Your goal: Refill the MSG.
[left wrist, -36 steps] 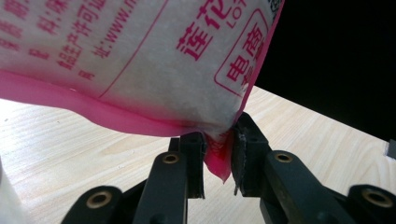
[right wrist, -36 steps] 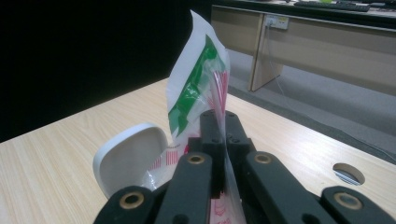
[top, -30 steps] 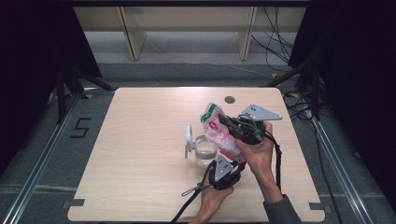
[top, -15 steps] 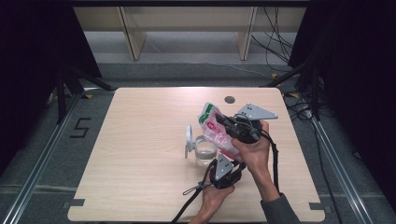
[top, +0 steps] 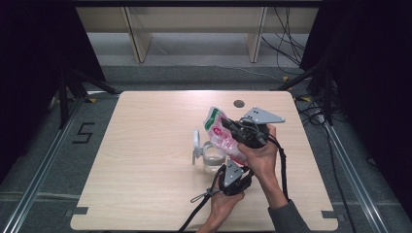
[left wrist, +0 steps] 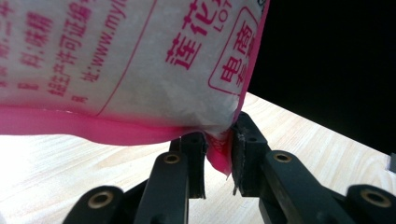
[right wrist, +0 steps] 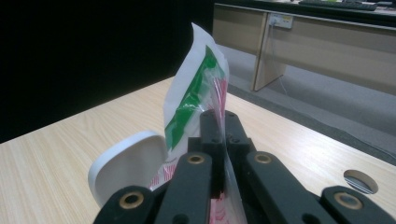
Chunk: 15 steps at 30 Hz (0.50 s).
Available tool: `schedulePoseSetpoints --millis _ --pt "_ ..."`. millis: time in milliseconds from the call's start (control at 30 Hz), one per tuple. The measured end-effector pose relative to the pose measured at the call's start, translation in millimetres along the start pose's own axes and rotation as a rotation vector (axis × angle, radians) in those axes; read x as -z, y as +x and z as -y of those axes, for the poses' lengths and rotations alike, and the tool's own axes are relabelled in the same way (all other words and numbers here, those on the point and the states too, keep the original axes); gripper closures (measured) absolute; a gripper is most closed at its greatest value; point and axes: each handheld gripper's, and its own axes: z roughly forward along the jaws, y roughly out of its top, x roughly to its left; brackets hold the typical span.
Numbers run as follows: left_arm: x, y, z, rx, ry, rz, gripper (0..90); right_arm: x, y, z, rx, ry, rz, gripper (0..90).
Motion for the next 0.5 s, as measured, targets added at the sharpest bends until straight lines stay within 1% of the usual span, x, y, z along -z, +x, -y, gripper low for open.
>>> schedulePoseSetpoints --millis 33,100,133,200,233,300,333,367,400,433,500 --pt "-0.1 0.1 -0.1 0.001 -0.001 0.001 76.4 -0.1 1.3 -0.3 -0.013 0.005 -0.003 90.0" --pt "0.2 -0.3 -0.3 0.001 -0.002 0.001 76.5 -1.1 0.4 -0.9 0.016 0.008 -0.009 90.0" --pt "0.4 -0.3 -0.5 -0.007 0.001 0.000 76.4 -1.3 1.7 -0.6 -0.002 0.012 -0.005 90.0" --pt "0.2 -0.5 -0.5 -0.002 -0.003 -0.001 76.5 -2.1 1.0 -0.9 0.012 0.013 -0.001 90.0" --pt "-0.3 -0.4 -0.1 -0.002 -0.004 0.000 76.5 -2.8 1.7 -0.7 0.004 0.019 -0.013 90.0" --pt "-0.4 -0.3 0.0 0.001 -0.002 0.003 76.5 -3.9 2.0 -0.2 -0.005 0.021 -0.005 90.0" --pt "-0.7 -0.2 0.1 -0.002 0.000 0.002 76.5 -5.1 0.9 -0.2 0.011 0.016 -0.010 90.0" --pt "-1.2 -0.2 0.2 -0.001 -0.002 0.002 76.5 -6.4 0.9 0.2 0.016 0.012 -0.018 90.0" --pt "-1.2 -0.2 0.2 -0.001 -0.002 0.002 76.5 -6.4 0.9 0.2 0.016 0.012 -0.018 90.0" --pt "-2.1 -0.1 0.4 0.002 -0.006 0.008 76.5 -6.3 2.2 0.3 0.009 0.024 -0.005 90.0" --pt "-2.5 -0.2 0.3 0.004 -0.006 0.010 76.5 -7.1 2.3 0.6 0.008 0.030 -0.011 90.0"
